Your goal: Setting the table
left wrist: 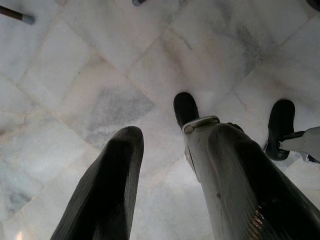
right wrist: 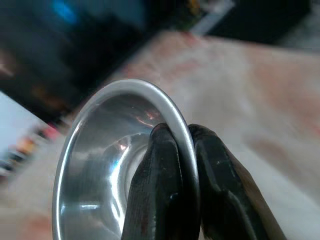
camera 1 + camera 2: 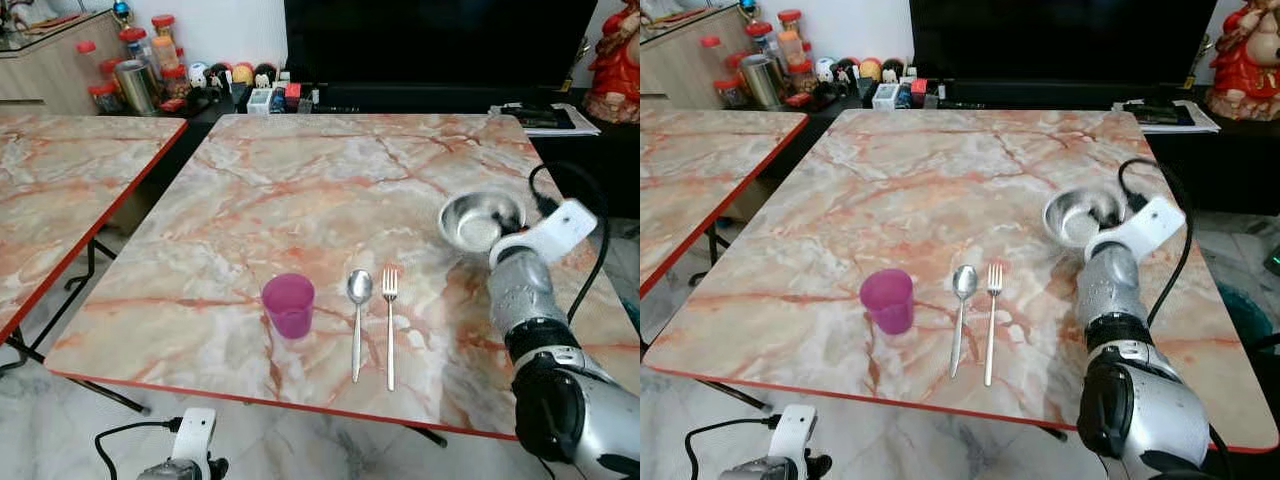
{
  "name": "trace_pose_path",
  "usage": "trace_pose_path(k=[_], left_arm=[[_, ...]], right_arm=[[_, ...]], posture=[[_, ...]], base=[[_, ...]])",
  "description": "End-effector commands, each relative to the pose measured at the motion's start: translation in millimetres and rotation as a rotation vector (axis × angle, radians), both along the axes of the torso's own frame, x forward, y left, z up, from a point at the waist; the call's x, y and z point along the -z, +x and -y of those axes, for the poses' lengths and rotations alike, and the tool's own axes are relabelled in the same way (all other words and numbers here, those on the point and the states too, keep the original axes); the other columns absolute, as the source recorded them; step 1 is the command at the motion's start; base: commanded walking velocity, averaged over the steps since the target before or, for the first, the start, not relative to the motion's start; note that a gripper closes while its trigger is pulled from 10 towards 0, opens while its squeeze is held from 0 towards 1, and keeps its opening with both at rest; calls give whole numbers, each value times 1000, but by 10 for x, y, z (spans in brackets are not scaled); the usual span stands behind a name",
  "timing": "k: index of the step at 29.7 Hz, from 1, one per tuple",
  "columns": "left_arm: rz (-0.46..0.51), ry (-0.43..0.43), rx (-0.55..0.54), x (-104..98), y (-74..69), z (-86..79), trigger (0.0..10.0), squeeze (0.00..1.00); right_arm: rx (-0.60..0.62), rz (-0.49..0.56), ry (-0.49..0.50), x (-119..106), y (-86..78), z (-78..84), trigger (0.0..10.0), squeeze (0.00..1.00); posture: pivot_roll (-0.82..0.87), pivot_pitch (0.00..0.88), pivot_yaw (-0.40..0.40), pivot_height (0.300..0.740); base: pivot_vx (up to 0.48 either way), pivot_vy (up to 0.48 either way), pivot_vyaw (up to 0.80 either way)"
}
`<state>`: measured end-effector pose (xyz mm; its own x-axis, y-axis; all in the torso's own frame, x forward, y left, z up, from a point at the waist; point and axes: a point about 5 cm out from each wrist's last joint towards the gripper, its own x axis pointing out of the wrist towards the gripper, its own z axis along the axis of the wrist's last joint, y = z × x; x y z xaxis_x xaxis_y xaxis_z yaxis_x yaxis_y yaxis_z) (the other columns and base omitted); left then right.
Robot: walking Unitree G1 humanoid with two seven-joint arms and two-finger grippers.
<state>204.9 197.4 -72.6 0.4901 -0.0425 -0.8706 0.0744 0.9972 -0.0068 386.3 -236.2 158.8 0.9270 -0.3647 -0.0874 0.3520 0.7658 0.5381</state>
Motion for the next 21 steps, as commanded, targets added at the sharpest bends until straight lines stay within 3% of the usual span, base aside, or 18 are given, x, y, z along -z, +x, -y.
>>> trace_pose_path(k=[1,2,3,10,14,21], left_arm=[[0,31,0,-1,-21,-82,10000,0],[0,31,0,-1,-21,-82,10000,0],[4,32,-5,-1,-23,-88,10000,0],[2,27,-21,6,-43,-106,10000,0],[-6,27,-29,13,-58,-112,10000,0],[-8,25,-23,19,-71,-114,10000,0]], right_arm=[[-20,154,42,-232,46,-57,10000,0],[-20,154,42,-232,46,-57,10000,0],[-36,253,69,-344,39,-85,10000,0],[-75,525,100,-635,-83,-186,10000,0],[-78,593,143,-696,-149,-186,10000,0],[-116,674,142,-858,-197,-230,10000,0]], posture=[[9,0,53,740],[9,0,53,740],[7,0,55,740],[7,0,60,740],[5,0,62,740],[1,0,62,740]], base=[[0,0,0],[0,0,0],[0,0,0],[0,0,0],[0,0,0],[0,480,0]])
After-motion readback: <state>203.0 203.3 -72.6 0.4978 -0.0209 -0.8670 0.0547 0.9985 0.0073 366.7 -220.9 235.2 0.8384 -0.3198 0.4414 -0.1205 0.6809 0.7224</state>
